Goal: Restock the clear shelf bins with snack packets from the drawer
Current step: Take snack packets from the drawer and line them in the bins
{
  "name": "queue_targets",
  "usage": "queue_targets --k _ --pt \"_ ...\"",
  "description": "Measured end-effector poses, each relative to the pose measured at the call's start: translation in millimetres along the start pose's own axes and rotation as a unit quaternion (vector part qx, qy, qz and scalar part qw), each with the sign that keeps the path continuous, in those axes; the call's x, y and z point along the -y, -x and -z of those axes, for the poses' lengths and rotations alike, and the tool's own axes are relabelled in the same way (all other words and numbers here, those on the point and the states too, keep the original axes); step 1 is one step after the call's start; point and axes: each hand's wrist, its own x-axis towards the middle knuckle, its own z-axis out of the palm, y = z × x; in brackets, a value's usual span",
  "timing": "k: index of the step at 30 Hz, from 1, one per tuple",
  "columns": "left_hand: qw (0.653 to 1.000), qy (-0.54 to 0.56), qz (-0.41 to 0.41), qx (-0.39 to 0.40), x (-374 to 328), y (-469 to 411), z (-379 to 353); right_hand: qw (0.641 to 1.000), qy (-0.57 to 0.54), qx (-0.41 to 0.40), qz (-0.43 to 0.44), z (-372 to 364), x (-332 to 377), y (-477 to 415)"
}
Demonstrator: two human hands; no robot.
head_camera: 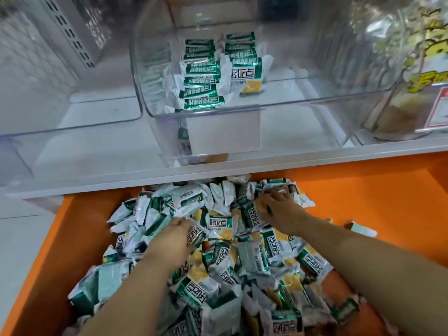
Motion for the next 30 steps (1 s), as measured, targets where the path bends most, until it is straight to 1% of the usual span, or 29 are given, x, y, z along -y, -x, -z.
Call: queue_targets --k 3,6,12,14,18,20,22,24,28,30 --pt "1.000 0.000 0.006 -0.004 -4 -3 -2 1.000 -0.009 -0.015 -0.011 -4 0 1" --pt "1.000 0.000 0.009 -0.002 -6 -5 -2 0.999 -0.018 -0.006 -0.040 -3 1 2" --pt "0.999 0.002 -0.020 0.032 -13 -3 0 0.999 -0.024 0.007 -0.044 0 -2 2" --pt "0.999 0.003 -0.023 0.043 -15 -2 0 0.999 0.000 0.020 -0.036 1 -3 1" --pt "0.997 0.024 0.008 0.076 -12 -4 -2 0.993 0.105 0.060 0.002 8 -1 1" --pt "0.996 0.021 0.014 0.084 -13 -3 0 0.992 0.111 0.057 0.008 13 2 3" --pt "0.997 0.013 0.015 0.078 -15 0 4 0.993 0.099 0.057 0.011 21 5 10" --pt "0.998 0.022 0.006 0.063 -18 4 9 0.993 0.084 0.084 0.023 33 9 21" --pt "0.998 0.051 -0.021 0.034 -26 20 29 0.988 0.088 0.115 0.062 64 20 56" --pt "0.997 0.062 -0.042 0.012 -35 33 46 0.987 0.079 0.126 0.067 82 29 78"
